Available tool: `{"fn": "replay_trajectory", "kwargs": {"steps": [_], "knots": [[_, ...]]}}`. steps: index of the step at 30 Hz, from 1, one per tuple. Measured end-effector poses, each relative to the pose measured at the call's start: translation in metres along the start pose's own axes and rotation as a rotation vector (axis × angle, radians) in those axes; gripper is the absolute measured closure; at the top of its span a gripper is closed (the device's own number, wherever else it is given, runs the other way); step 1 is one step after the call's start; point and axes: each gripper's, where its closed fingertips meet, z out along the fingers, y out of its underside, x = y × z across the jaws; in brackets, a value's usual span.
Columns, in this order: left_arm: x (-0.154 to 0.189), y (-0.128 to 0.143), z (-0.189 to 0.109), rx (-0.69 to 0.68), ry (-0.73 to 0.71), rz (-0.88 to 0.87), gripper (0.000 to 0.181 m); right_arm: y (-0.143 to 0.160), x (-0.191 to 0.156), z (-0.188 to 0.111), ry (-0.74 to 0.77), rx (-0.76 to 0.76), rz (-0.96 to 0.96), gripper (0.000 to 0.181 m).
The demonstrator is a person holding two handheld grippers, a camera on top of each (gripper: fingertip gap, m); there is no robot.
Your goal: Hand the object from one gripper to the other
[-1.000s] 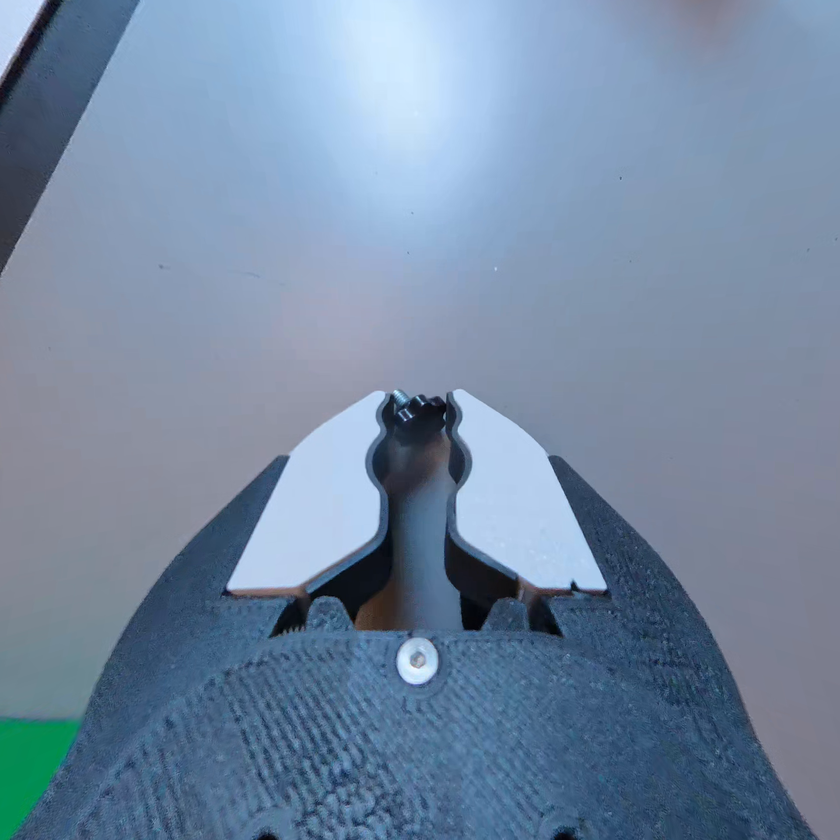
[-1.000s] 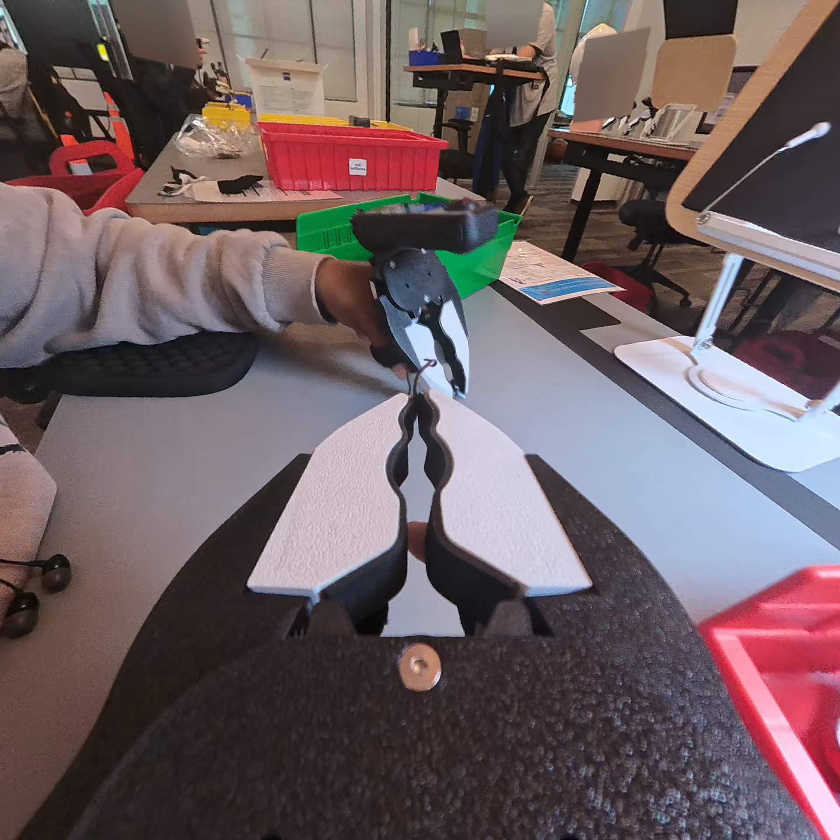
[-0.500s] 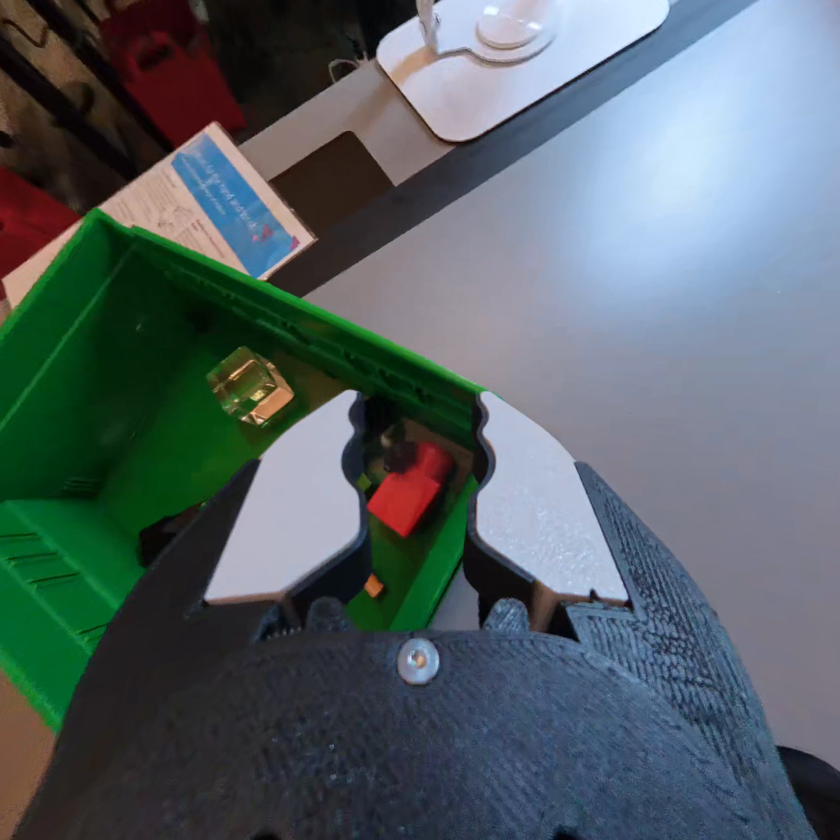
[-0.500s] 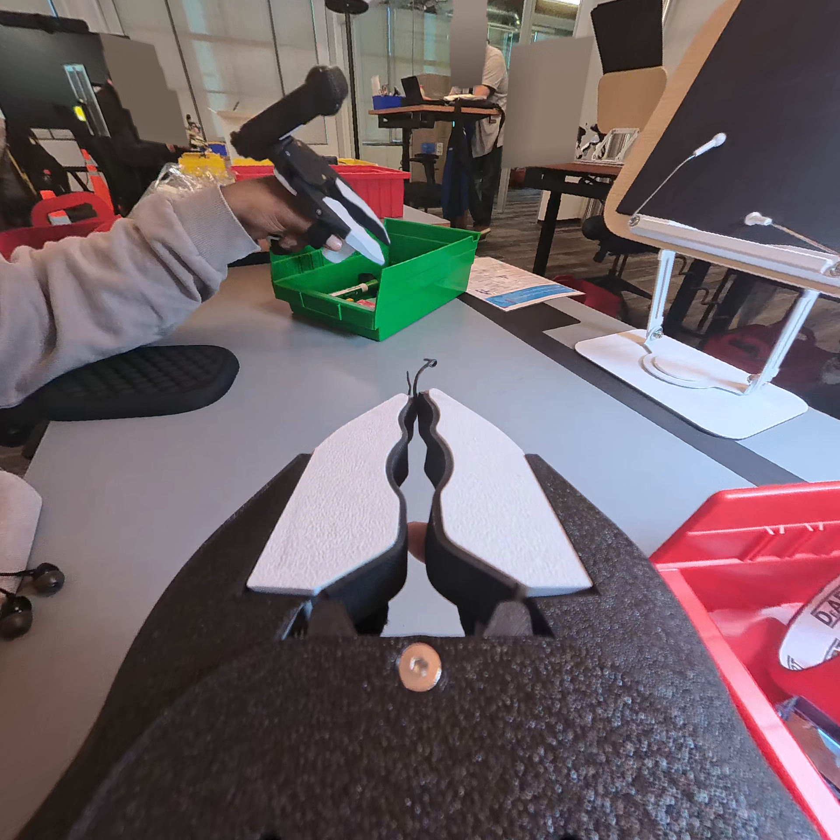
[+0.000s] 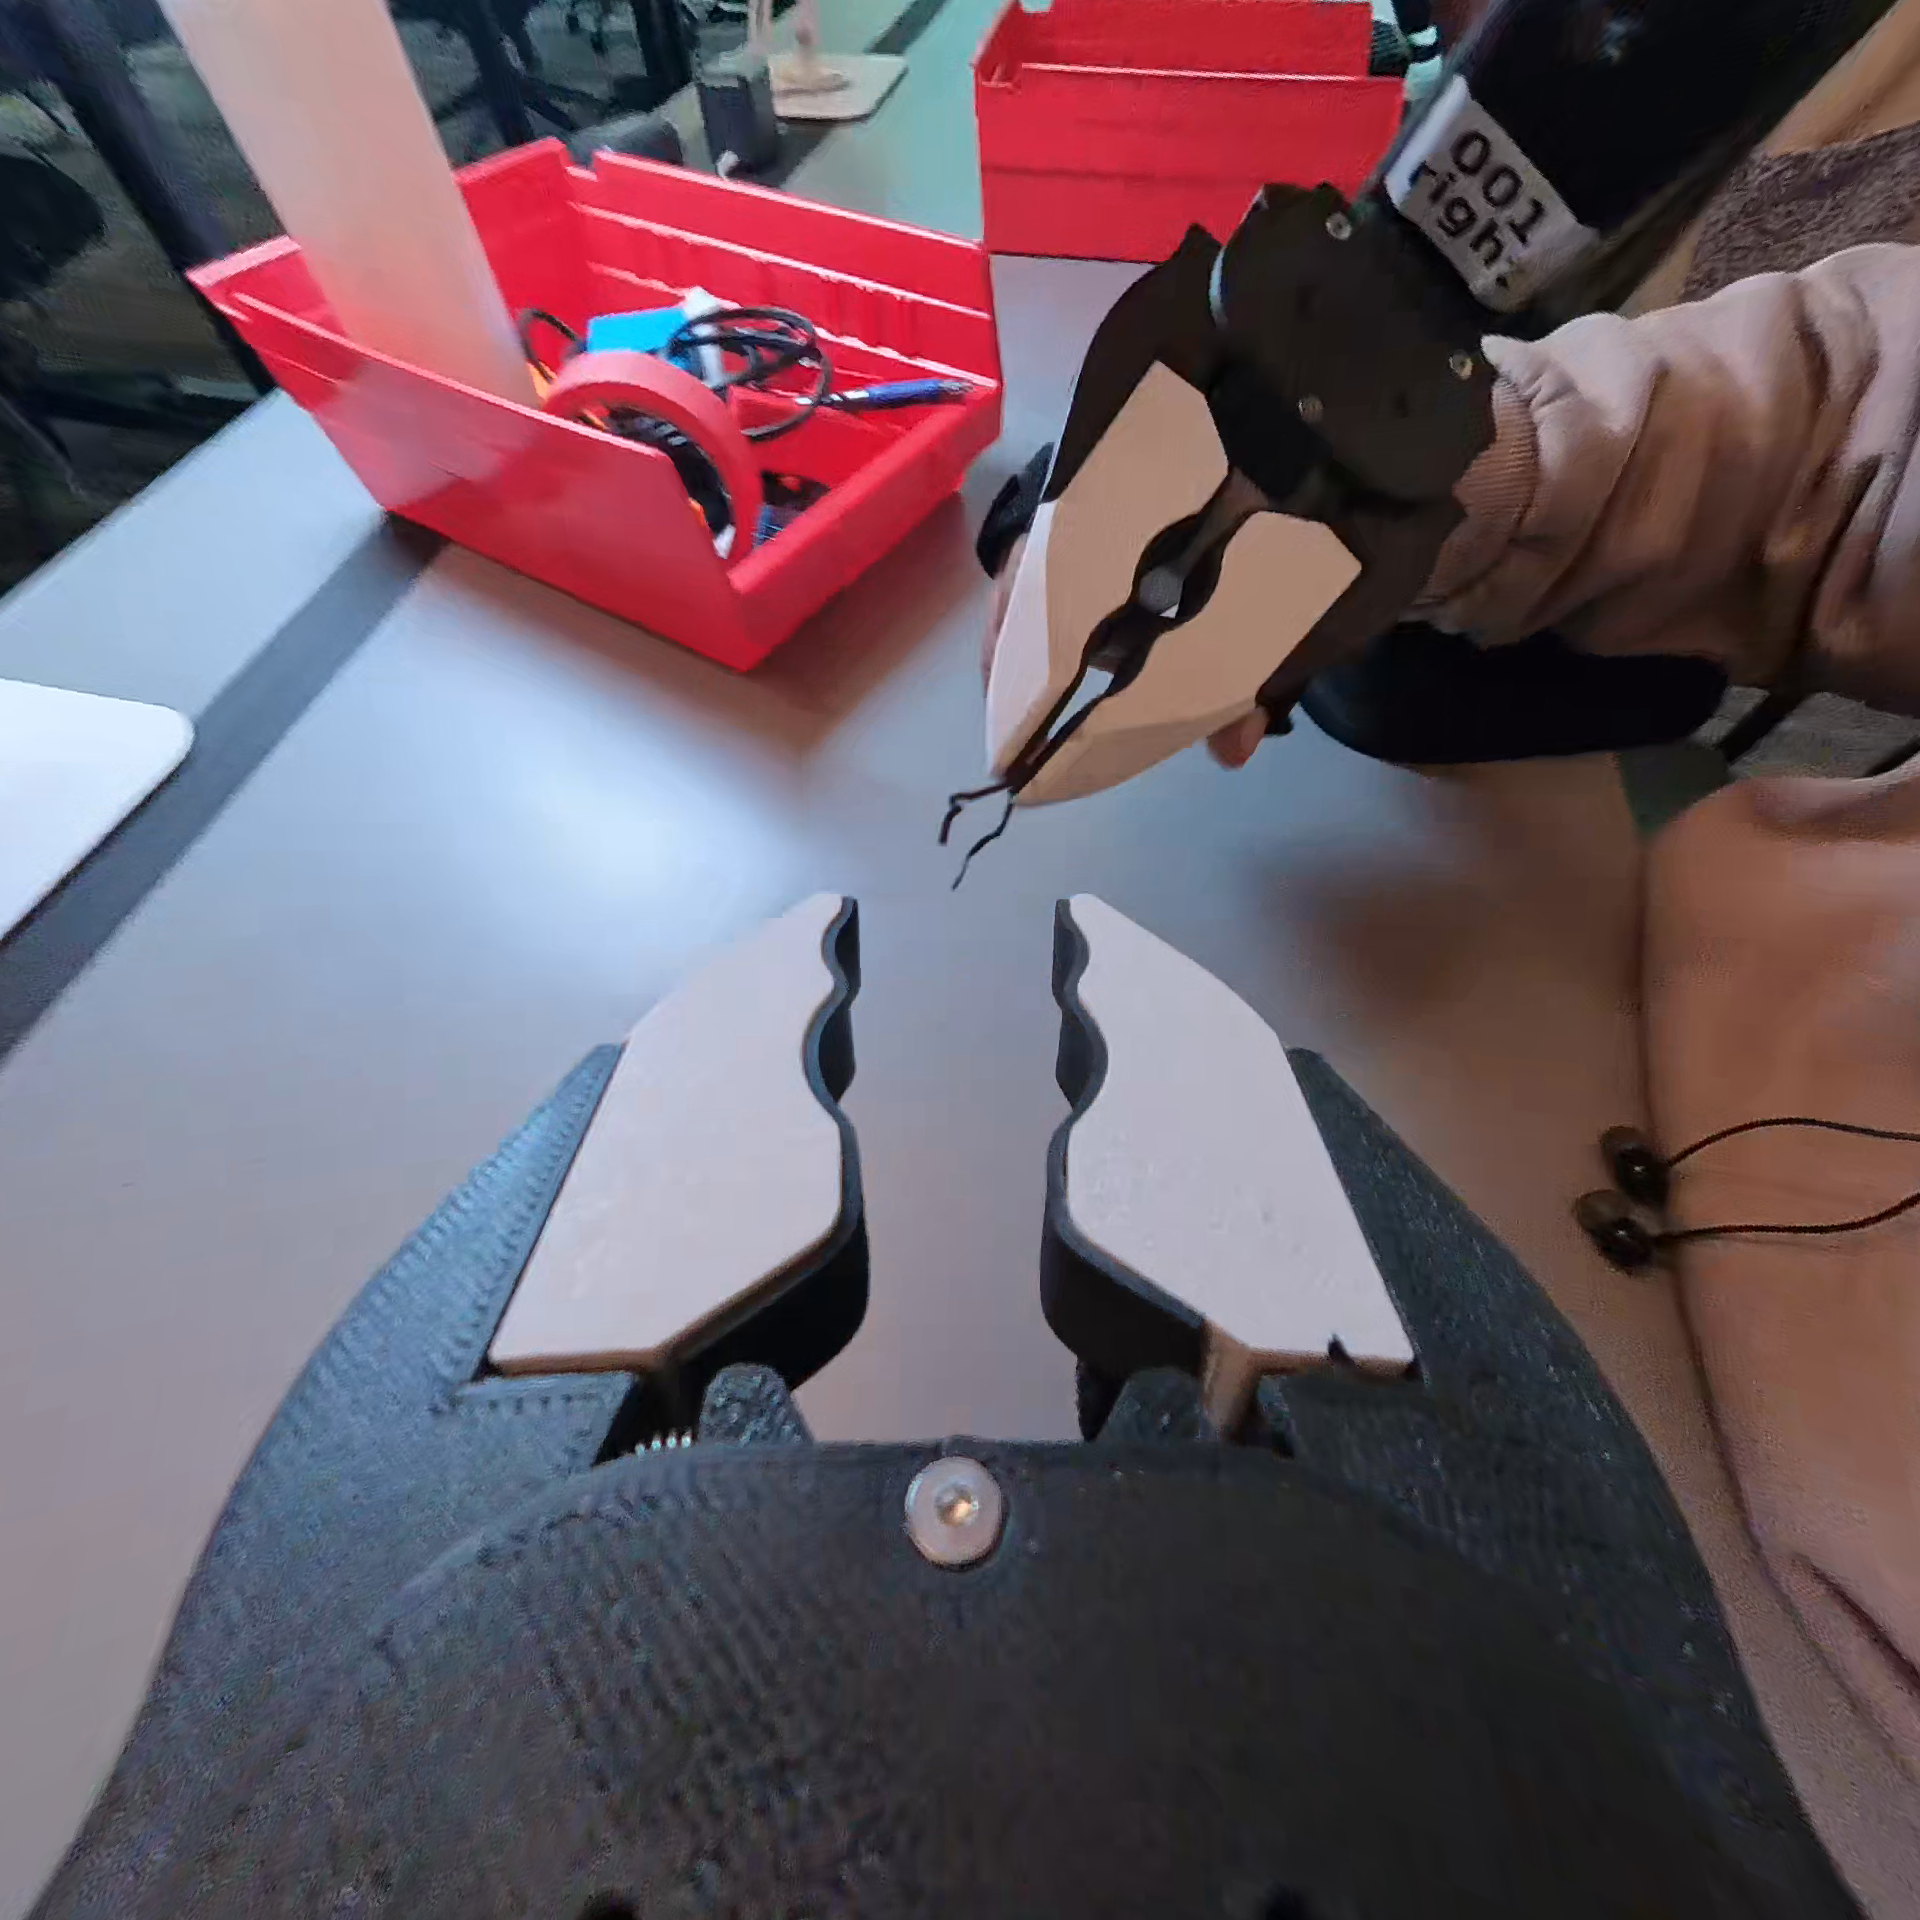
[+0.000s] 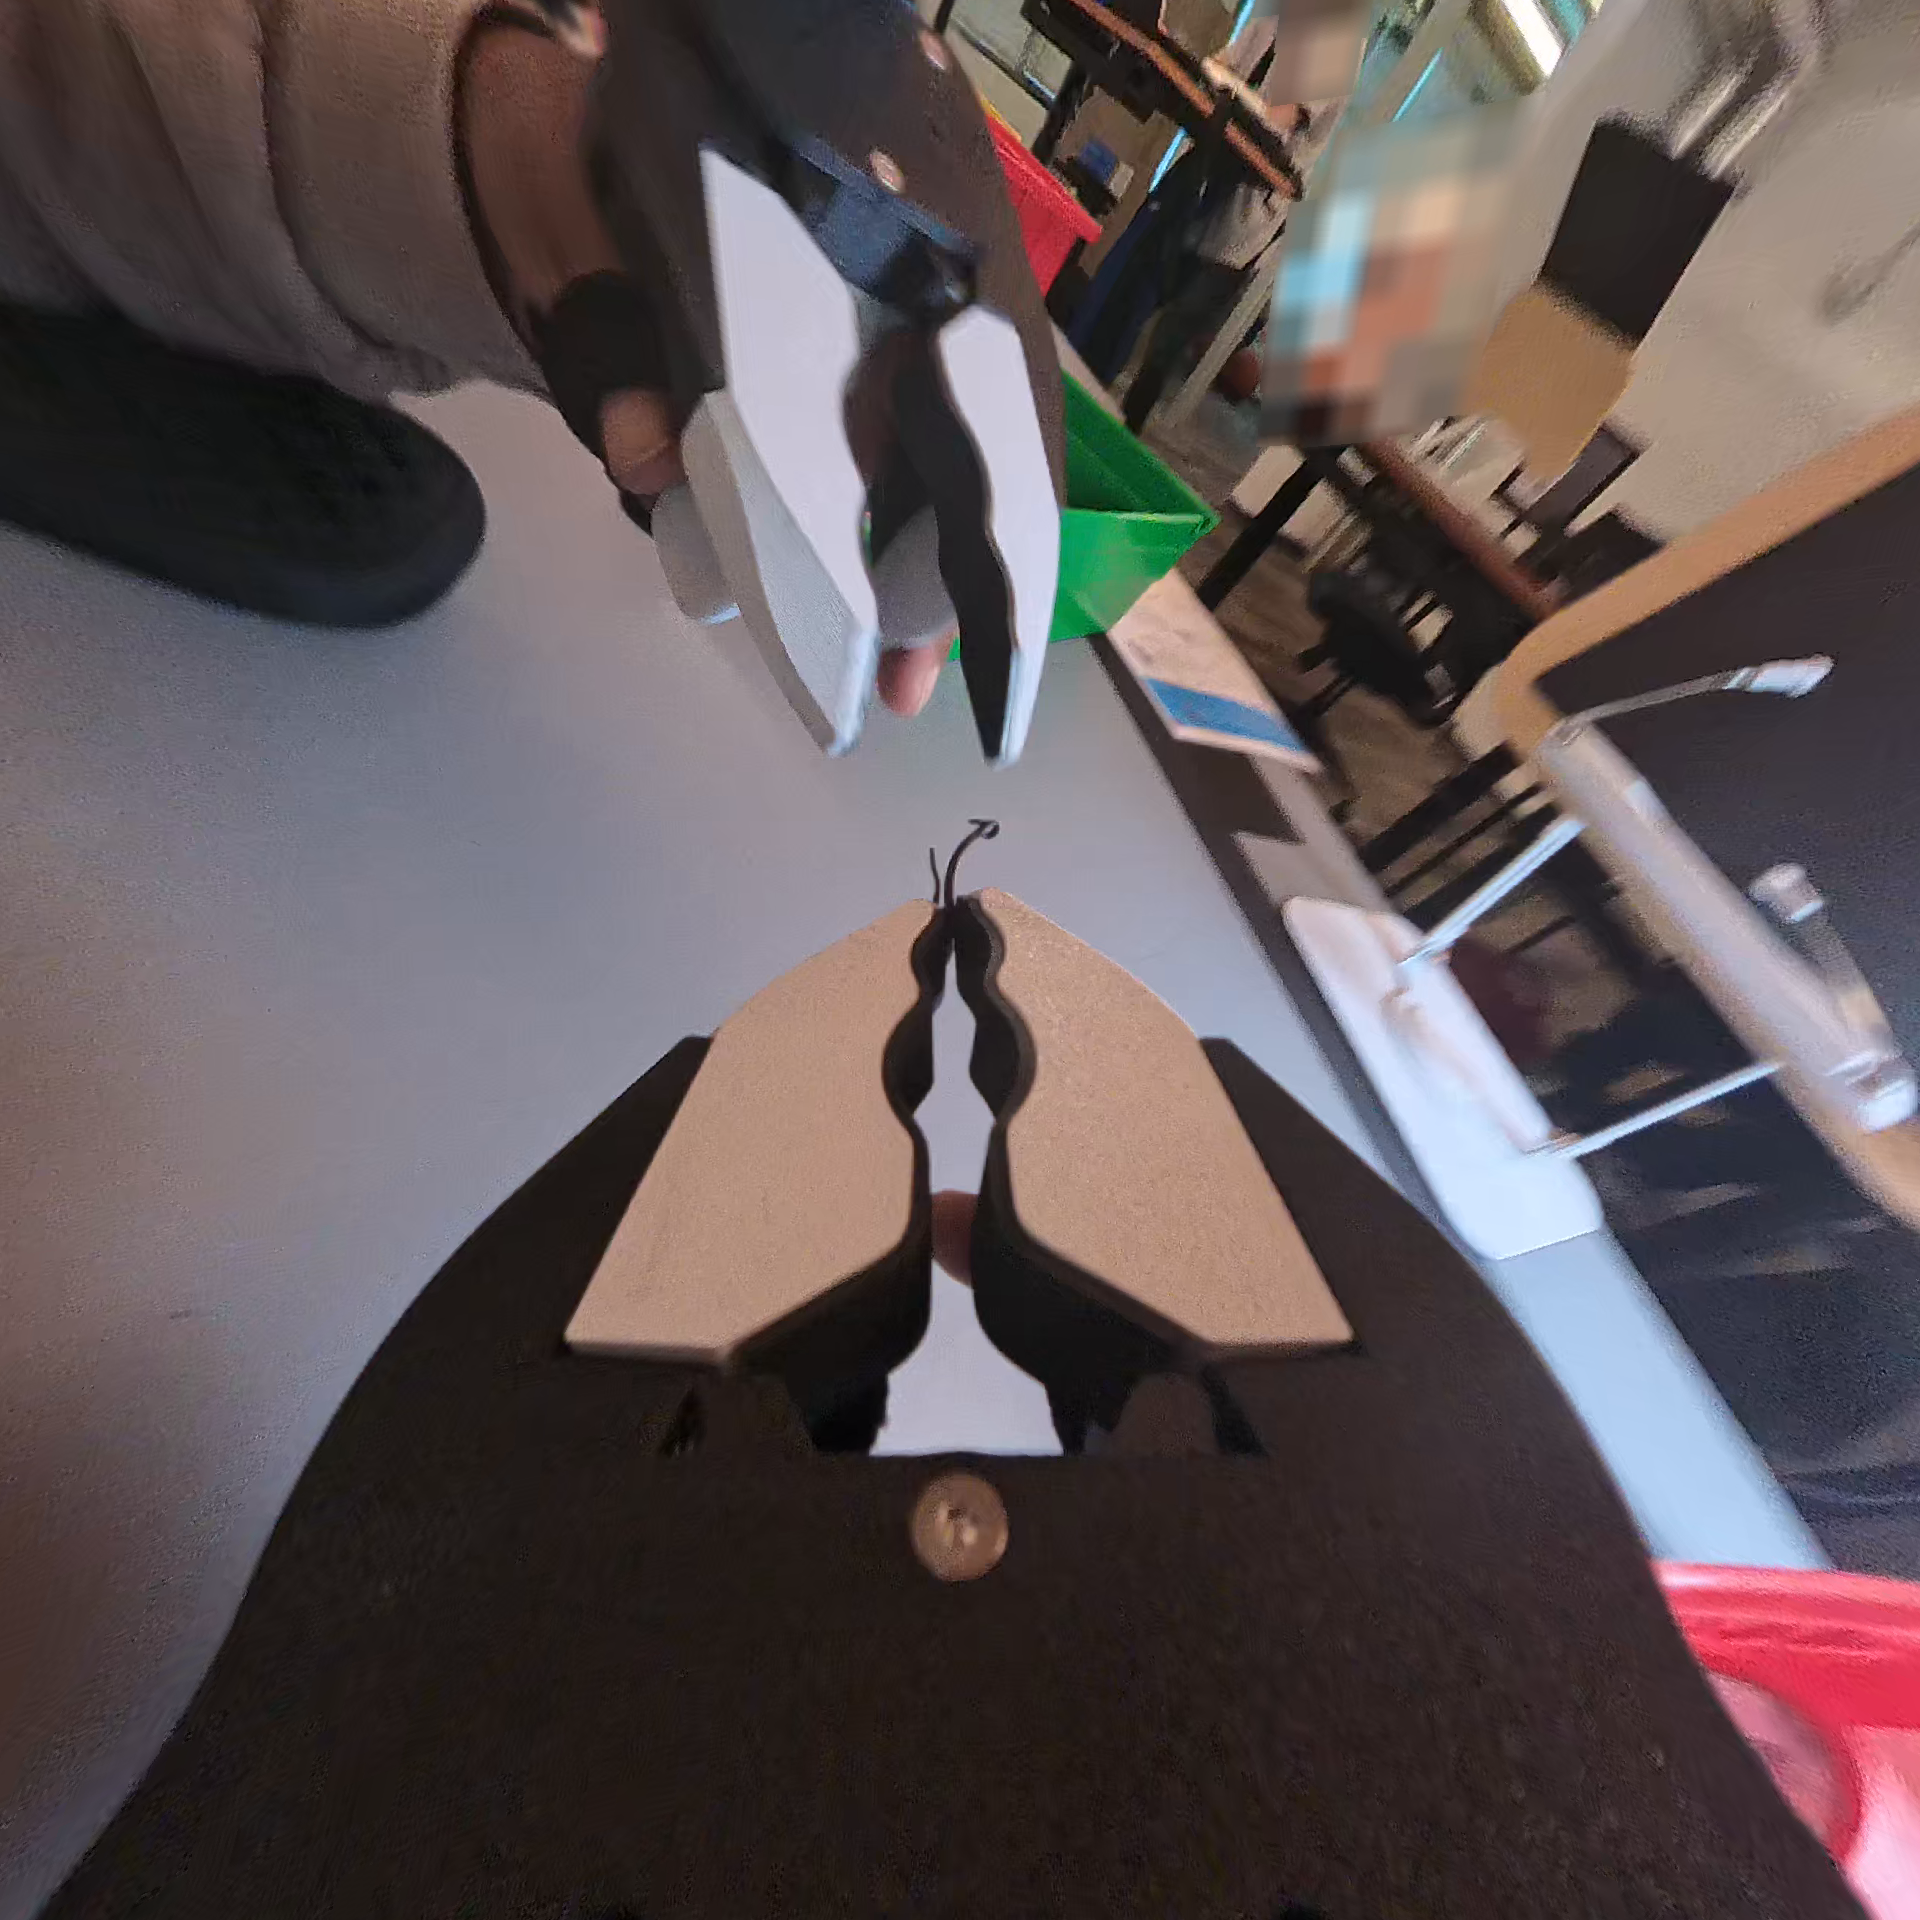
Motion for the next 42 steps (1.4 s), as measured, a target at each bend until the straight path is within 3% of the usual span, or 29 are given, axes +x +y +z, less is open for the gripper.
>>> {"fn": "replay_trajectory", "kwargs": {"steps": [4, 6, 12, 16, 20, 25, 27, 28, 34, 37, 42], "knots": [[0.016, 0.004, 0.012, 0.049, 0.149, -0.195, 0.149, 0.001, -0.013, 0.006, 0.121, -0.042, -0.393, 0.180], [0.017, 0.005, 0.011, 0.074, 0.176, -0.236, 0.157, 0.003, -0.021, 0.007, 0.137, -0.047, -0.490, 0.180], [0.015, 0.024, 0.016, -0.019, 0.102, -0.106, 0.163, 0.001, -0.022, 0.007, 0.164, -0.035, -0.566, 0.180], [0.023, 0.014, 0.013, 0.043, 0.167, -0.143, 0.179, 0.002, -0.020, 0.004, 0.216, -0.059, -0.709, 0.180], [0.026, 0.013, 0.014, 0.058, 0.196, -0.173, 0.172, 0.001, -0.023, 0.004, 0.243, -0.057, -0.808, 0.180], [0.033, 0.012, 0.015, 0.073, 0.213, -0.109, 0.181, 0.003, -0.022, 0.004, 0.251, -0.059, -0.831, 0.180], [0.034, 0.011, 0.015, 0.078, 0.182, -0.012, 0.181, 0.002, -0.022, 0.003, 0.231, -0.035, -0.749, 0.179], [0.032, 0.013, 0.015, 0.068, 0.138, 0.064, 0.181, 0.003, -0.022, 0.003, 0.195, -0.024, -0.648, 0.170], [0.029, 0.014, 0.011, 0.071, -0.063, 0.457, 0.181, -0.011, -0.024, -0.011, -0.265, 0.152, 0.406, 0.129], [0.033, 0.013, 0.012, 0.078, -0.143, 0.639, 0.181, -0.014, -0.014, -0.014, -0.400, 0.226, 0.804, 0.136], [0.036, 0.009, 0.015, 0.085, -0.267, 0.823, 0.181, -0.018, -0.025, -0.008, -0.519, 0.262, 0.991, 0.159]]}}
